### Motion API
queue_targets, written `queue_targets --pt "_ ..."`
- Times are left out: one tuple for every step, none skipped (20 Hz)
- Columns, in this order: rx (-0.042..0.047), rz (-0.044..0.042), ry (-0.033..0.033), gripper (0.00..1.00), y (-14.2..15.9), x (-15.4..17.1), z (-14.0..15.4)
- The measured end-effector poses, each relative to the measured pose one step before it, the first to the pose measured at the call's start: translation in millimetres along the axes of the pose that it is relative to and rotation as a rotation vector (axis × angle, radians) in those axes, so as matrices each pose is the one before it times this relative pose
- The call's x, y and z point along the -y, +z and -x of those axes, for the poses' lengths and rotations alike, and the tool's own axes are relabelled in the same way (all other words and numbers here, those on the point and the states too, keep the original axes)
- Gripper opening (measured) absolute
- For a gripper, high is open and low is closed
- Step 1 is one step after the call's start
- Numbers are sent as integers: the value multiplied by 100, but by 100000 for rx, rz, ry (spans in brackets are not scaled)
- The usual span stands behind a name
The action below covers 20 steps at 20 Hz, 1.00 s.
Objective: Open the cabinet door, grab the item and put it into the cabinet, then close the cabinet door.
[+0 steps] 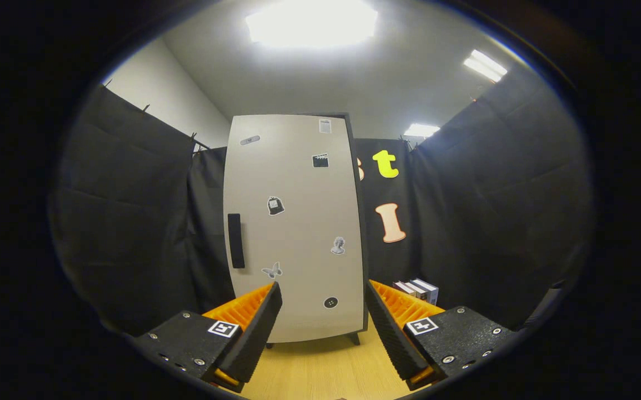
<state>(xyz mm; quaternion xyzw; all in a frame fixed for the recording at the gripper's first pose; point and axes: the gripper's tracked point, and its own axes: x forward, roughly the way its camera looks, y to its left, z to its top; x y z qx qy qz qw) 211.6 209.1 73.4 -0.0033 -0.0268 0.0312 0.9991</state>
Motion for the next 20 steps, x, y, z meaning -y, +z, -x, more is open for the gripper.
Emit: queue_targets --pt "135 -152 -242 93 75 70 -26" --pt "182 -115 -262 93 27 36 -113" --pt "-19 -290 18 93 -2 -85 -129" --pt "-62 -396 331 93 1 -170 -98" --pt "-282 -59 493 93 24 -173 11" --pt "37 94 138 93 19 -82 -83" --pt "-285 360 360 94 -12 -132 -105" --pt "-977 547 438 93 -323 -170 -128" --pt "-889 502 376 93 -242 -123 -22" --pt "-277 379 357 93 -94 -194 36" --pt "-152 337 237 93 16 -136 -65" --pt "81 247 189 93 -26 -184 27" --pt "152 190 272 93 76 -140 -7" --pt "294 157 279 93 48 -170 61" --pt "470 271 185 93 142 -89 -40" --pt "256 417 -51 93 58 -44 20" --pt "518 315 19 93 131 -51 11" --pt "759 133 -30 93 174 -124 -148" --pt "523 -29 154 93 186 -76 -20" --pt "369 -210 189 93 63 -119 -41"
